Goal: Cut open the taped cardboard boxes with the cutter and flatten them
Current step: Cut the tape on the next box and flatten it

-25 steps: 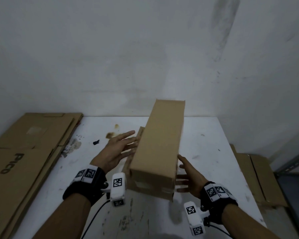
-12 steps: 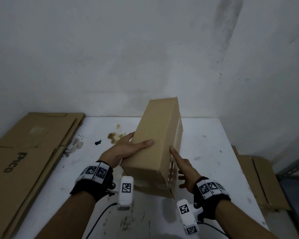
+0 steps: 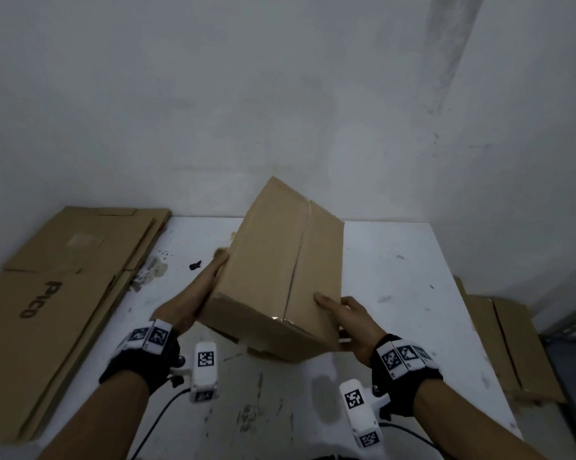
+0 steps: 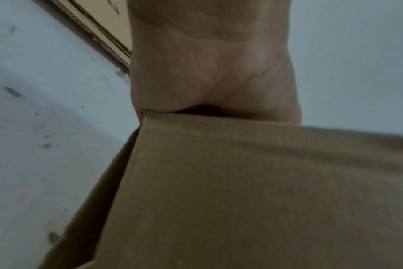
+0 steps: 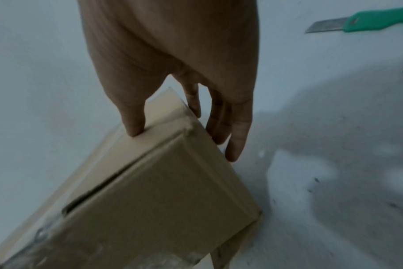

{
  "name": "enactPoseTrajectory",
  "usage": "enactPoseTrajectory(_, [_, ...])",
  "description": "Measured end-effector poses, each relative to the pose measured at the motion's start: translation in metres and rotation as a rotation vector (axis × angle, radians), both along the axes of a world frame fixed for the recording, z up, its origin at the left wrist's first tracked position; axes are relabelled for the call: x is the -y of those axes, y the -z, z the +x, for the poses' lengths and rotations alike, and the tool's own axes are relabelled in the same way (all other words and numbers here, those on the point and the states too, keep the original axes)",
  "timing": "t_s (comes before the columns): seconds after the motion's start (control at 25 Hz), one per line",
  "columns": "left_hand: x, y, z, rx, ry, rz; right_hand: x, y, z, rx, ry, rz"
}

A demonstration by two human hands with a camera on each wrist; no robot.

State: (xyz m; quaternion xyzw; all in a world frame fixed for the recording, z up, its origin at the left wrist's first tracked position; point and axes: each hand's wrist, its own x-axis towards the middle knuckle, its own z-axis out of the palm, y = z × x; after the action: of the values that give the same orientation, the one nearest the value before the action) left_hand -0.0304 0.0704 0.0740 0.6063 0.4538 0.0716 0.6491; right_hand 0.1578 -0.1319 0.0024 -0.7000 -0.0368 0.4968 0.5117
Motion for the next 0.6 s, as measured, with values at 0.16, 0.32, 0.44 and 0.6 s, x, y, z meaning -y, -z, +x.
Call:
enactPoseTrajectory(0.16, [0.018, 0.020, 0.005, 0.150, -0.077, -0.169, 0.008, -0.019, 0.010, 0.122, 0.033, 0.029])
enactPoseTrajectory(0.32, [0.024, 0.046, 0.014, 0.107, -0.140, -0.307, 0.019, -0.023, 0.014, 0.203, 0.049, 0.007])
enactPoseTrajectory(0.44, [0.028, 0.060, 0.019, 0.116, -0.179, -0.337, 0.025, -0.012, 0.012, 0.229, 0.055, -0.020])
enactPoseTrajectory(0.6, [0.023, 0.060, 0.024, 0.123, -0.195, -0.285, 0.024, -0.006, 0.011, 0.217, 0.088, -0.004])
